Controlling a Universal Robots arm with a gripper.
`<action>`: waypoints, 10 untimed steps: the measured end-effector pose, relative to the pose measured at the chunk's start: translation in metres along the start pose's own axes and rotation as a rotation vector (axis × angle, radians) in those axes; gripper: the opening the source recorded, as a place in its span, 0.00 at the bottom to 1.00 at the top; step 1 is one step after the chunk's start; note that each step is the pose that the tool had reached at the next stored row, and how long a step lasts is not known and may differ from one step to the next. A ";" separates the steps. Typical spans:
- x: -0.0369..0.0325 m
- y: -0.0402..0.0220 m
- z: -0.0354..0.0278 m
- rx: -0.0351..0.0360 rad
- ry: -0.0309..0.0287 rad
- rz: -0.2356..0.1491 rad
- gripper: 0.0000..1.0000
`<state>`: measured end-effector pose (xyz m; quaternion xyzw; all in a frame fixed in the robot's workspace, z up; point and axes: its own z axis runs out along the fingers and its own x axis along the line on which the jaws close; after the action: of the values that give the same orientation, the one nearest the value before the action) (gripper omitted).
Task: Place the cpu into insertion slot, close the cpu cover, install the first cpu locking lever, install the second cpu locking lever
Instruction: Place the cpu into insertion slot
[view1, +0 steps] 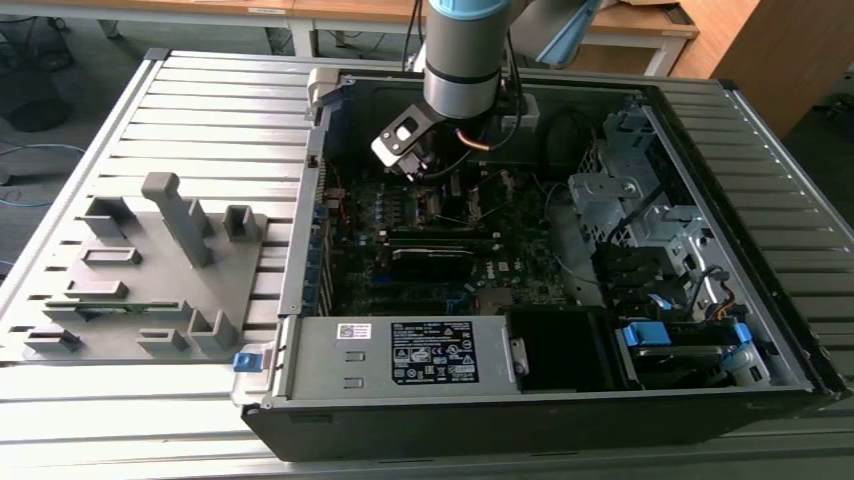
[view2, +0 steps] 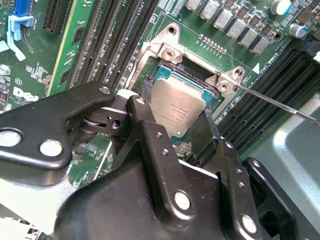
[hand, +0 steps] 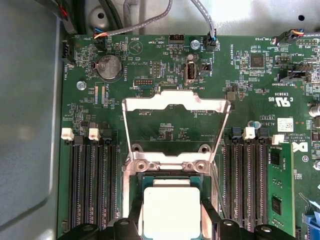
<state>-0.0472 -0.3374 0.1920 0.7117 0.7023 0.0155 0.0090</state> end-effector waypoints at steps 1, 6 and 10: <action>0.0000 0.0000 0.0003 -0.0001 0.0002 0.000 0.54; 0.0001 0.0001 0.0006 -0.0005 0.0007 0.000 0.54; 0.0001 0.0001 0.0007 -0.0005 0.0008 0.000 0.54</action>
<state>-0.0471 -0.3373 0.1913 0.7118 0.7021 0.0159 0.0089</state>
